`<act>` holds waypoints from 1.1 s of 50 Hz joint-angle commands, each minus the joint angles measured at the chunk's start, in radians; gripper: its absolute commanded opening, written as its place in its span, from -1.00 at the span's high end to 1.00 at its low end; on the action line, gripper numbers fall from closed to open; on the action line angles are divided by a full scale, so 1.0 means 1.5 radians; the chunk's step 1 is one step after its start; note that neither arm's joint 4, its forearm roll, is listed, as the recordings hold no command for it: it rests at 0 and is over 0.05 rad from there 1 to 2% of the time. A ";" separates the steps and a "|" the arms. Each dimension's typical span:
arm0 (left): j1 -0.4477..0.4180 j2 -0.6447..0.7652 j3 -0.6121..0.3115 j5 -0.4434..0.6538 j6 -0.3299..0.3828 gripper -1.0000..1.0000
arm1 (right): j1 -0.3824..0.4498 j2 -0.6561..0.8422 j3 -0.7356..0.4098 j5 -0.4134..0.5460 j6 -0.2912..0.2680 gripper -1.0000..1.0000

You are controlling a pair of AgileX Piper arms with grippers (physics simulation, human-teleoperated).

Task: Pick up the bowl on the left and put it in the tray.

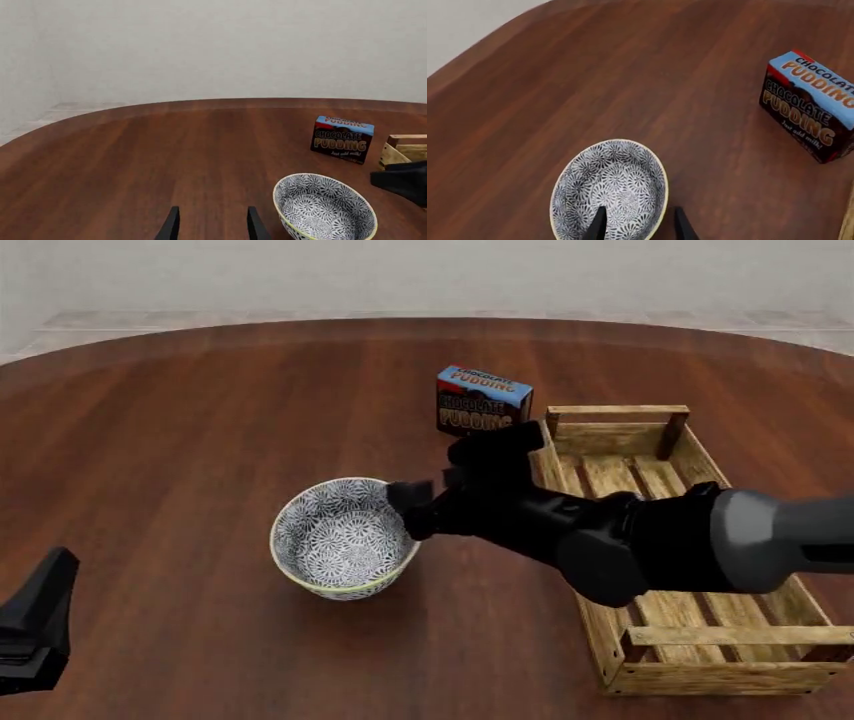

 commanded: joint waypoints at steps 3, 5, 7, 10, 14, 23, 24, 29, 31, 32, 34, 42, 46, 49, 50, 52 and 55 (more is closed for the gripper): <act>0.000 0.000 0.000 0.000 0.000 -1.00 | -0.032 0.044 -0.021 -0.008 0.018 -1.00; 0.000 0.000 0.000 0.000 0.000 -1.00 | -0.032 0.045 -0.021 -0.008 0.018 -1.00; 0.000 0.000 0.000 0.000 0.000 -1.00 | -0.034 0.052 -0.025 -0.007 0.022 -1.00; 0.000 0.000 0.000 0.000 0.000 -1.00 | -0.031 0.067 -0.032 -0.007 0.032 -1.00; 0.000 0.000 0.000 0.000 0.000 -1.00 | -0.020 0.094 -0.044 -0.006 0.054 -1.00; 0.000 0.000 0.000 0.000 0.000 -1.00 | -0.020 0.151 -0.076 -0.006 0.079 -1.00; 0.000 0.000 0.000 0.000 0.000 -1.00 | -0.020 0.151 -0.076 -0.006 0.079 -1.00; 0.000 0.000 0.000 0.000 0.000 -1.00 | -0.027 0.191 -0.098 -0.003 0.085 -1.00; 0.000 0.000 0.000 0.000 0.000 -1.00 | -0.029 0.200 -0.103 -0.005 0.087 -1.00; 0.000 0.000 0.000 0.000 0.000 -1.00 | -0.029 0.203 -0.104 -0.005 0.087 -1.00; 0.000 0.000 0.000 0.000 0.000 -1.00 | -0.031 0.213 -0.111 -0.005 0.090 -1.00; 0.000 0.000 0.000 0.000 0.000 -1.00 | -0.033 0.235 -0.122 -0.007 0.093 -1.00; 0.000 0.000 0.000 0.000 0.000 -1.00 | -0.031 0.251 -0.127 -0.008 0.092 -1.00; 0.000 0.000 0.000 0.000 0.000 -1.00 | -0.029 0.256 -0.129 -0.009 0.093 -1.00; 0.000 0.000 0.000 0.000 0.000 -1.00 | -0.028 0.258 -0.129 -0.009 0.092 -1.00; 0.000 0.000 0.000 0.000 0.000 -1.00 | -0.024 0.263 -0.131 -0.009 0.090 -1.00; 0.000 0.000 0.000 0.000 0.000 -1.00 | -0.019 0.270 -0.132 -0.009 0.087 -1.00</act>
